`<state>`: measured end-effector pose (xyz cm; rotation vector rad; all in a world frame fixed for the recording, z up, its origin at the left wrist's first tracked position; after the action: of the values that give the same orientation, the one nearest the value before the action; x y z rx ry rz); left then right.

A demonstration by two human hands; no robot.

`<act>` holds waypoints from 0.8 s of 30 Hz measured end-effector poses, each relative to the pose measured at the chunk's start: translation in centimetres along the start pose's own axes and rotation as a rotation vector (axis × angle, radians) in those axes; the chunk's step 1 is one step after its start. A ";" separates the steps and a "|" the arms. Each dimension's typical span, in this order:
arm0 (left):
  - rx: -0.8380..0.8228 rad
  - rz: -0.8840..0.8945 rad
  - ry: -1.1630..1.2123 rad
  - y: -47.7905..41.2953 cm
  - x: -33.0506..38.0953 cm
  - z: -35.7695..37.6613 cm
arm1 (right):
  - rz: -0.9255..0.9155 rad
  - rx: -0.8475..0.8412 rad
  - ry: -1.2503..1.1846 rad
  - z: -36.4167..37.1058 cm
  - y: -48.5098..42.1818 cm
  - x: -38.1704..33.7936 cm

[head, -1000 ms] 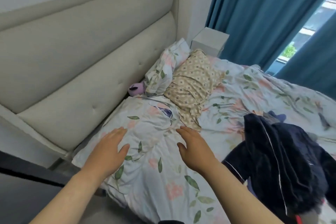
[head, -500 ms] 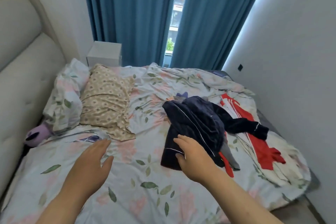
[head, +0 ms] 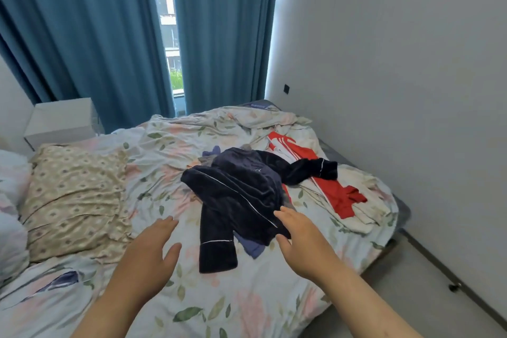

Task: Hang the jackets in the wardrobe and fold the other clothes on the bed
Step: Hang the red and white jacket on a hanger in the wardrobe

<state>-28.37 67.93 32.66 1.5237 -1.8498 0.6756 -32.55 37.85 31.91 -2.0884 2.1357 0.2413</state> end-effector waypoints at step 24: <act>-0.143 0.196 -0.143 -14.9 20.8 21.5 | 0.329 0.098 -0.221 -5.2 -2.3 32.8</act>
<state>-19.64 35.68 33.82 1.3411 -2.1268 0.5203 -31.01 4.70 29.95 -1.5692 2.2887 0.3757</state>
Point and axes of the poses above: each hand's wrist, its own y-axis away from the middle knuckle, its own z-axis out of the palm, x = y × z, the point moved 8 cm from there along -y, towards the middle knuckle, and after that the axes turned 15 degrees about y, right-handed, at the moved point
